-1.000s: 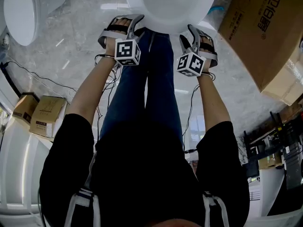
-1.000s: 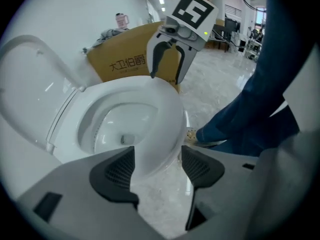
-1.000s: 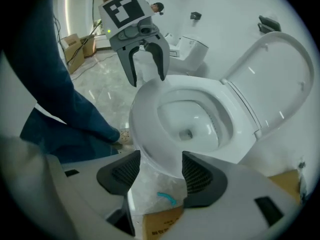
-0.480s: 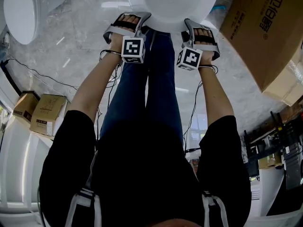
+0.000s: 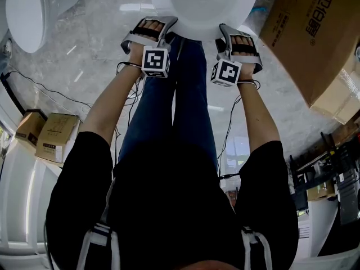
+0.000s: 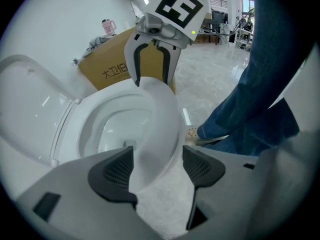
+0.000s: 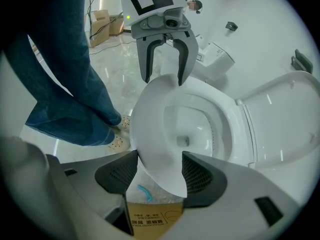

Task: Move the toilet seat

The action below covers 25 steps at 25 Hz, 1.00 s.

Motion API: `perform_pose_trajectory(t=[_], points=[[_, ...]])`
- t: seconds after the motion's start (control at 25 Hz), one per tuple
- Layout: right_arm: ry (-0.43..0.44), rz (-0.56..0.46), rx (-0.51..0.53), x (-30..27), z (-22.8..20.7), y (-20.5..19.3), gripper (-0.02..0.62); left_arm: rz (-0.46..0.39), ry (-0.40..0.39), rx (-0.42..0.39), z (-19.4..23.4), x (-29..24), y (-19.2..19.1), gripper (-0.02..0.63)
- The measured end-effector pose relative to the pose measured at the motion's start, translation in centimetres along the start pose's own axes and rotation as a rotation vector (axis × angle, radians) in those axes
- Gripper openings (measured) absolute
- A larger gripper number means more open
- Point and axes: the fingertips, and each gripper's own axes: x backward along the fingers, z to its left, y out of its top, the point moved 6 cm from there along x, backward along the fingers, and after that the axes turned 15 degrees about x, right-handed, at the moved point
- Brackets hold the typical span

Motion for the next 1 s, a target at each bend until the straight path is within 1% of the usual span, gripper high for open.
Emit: perform_pose_trajectory(t=[0.12,0.28,0.44,0.64,0.76,0.84,1.0], points=[[-0.014,-0.004,-0.007,1.1,-0.4,0.0,0.295,-0.003,0.010,-0.015,-0.1,0.6,0.2,0.307],[-0.036,-0.003,-0.023,2.8,-1.1,0.0,0.293,-0.028,0.041,-0.046,0.2,1.5,1.3,0.313],[-0.053,-0.002,-0.046,4.4,-1.7,0.0,0.291,-0.038,0.047,-0.060,0.1,2.3,2.0,0.316],[-0.077,-0.010,-0.058,6.6,-2.5,0.0,0.279,-0.035,0.107,-0.069,-0.3,3.2,1.9,0.314],[-0.096,-0.018,-0.055,7.6,-2.9,-0.1,0.278,-0.040,0.150,-0.114,0.2,4.1,2.4,0.314],[-0.104,-0.017,-0.061,8.4,-3.2,-0.3,0.278,-0.064,0.183,-0.108,0.8,4.6,3.0,0.314],[-0.112,-0.012,-0.086,10.2,-4.3,-0.2,0.278,-0.081,0.204,-0.104,1.2,5.5,3.5,0.313]])
